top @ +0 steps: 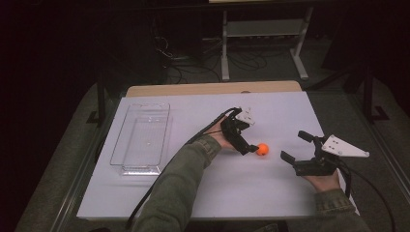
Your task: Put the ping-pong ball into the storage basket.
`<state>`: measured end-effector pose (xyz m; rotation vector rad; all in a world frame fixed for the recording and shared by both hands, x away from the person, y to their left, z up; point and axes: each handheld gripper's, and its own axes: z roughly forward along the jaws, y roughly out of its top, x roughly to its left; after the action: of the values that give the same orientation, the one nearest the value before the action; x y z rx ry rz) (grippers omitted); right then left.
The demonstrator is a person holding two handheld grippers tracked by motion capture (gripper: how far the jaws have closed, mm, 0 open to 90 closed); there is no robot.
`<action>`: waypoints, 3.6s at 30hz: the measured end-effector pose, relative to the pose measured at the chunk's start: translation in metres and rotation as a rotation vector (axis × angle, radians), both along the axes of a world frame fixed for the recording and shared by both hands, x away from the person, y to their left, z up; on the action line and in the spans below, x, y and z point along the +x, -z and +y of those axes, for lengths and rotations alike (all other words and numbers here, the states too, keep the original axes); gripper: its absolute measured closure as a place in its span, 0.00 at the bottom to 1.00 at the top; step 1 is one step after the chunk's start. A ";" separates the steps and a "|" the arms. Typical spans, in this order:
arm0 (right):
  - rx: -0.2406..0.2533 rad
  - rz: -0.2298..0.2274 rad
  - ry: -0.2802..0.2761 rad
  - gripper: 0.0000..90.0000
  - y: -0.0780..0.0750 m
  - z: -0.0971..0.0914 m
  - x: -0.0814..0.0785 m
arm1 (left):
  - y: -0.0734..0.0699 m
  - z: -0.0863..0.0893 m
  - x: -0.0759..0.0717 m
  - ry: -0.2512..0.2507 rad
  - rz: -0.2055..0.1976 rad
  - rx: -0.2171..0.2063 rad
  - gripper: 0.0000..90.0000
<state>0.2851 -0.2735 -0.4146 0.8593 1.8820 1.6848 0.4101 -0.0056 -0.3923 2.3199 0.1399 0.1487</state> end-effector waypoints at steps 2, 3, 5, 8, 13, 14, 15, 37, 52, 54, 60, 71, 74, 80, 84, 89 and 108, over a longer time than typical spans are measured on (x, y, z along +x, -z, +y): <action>0.000 -0.001 0.000 0.00 0.000 0.000 0.000 | 0.002 -0.001 0.000 0.003 0.002 0.002 0.00; -0.001 -0.002 0.000 0.00 0.000 0.000 0.000 | 0.002 -0.002 0.000 0.004 0.003 0.002 0.00; 0.001 -0.002 0.001 0.00 0.000 0.000 0.000 | 0.004 -0.003 0.000 0.005 0.008 0.001 0.00; 0.000 -0.001 -0.001 0.00 0.000 0.000 0.000 | 0.006 -0.004 0.000 0.009 0.007 0.006 0.00; -0.001 0.001 -0.003 0.00 0.000 0.000 0.000 | 0.009 -0.007 0.001 0.012 0.012 0.008 0.00; -0.001 0.001 -0.003 0.00 0.000 0.000 0.000 | 0.009 -0.007 0.001 0.012 0.012 0.008 0.00; -0.001 0.000 -0.002 0.00 0.000 0.000 0.001 | 0.010 -0.009 0.001 0.015 0.013 0.010 0.00; 0.001 0.001 -0.007 0.00 0.000 0.000 0.001 | 0.023 -0.037 0.000 0.063 0.017 0.044 0.00; 0.006 0.004 -0.007 0.00 0.000 0.000 0.002 | 0.032 -0.048 0.001 0.087 0.017 0.090 0.03; 0.006 0.005 -0.009 0.00 0.000 0.001 0.002 | 0.033 -0.048 0.001 0.086 0.016 0.091 0.05; 0.006 0.005 -0.013 0.00 0.000 0.001 0.003 | 0.036 -0.049 0.001 0.106 0.025 0.110 0.10; 0.006 0.005 -0.017 0.00 0.000 0.001 0.003 | 0.040 -0.051 0.001 0.092 0.008 0.138 0.23; 0.006 0.007 -0.018 0.00 0.000 0.002 0.003 | 0.041 -0.051 0.000 0.096 0.013 0.140 0.27; 0.007 0.006 -0.019 0.00 0.000 0.002 0.003 | 0.040 -0.051 0.001 0.100 0.018 0.135 0.33; 0.006 0.006 -0.020 0.00 0.000 0.002 0.003 | 0.040 -0.051 0.000 0.097 0.020 0.136 0.36; 0.009 0.006 -0.021 0.00 0.000 0.002 0.002 | 0.041 -0.052 -0.001 0.096 0.021 0.140 0.40; 0.009 0.000 -0.017 0.00 -0.001 0.001 0.003 | 0.039 -0.051 -0.001 0.095 0.022 0.154 0.56</action>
<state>0.2877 -0.2720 -0.4140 0.8492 1.8883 1.7047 0.4092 -0.0563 -0.4317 2.4771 0.0301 0.0888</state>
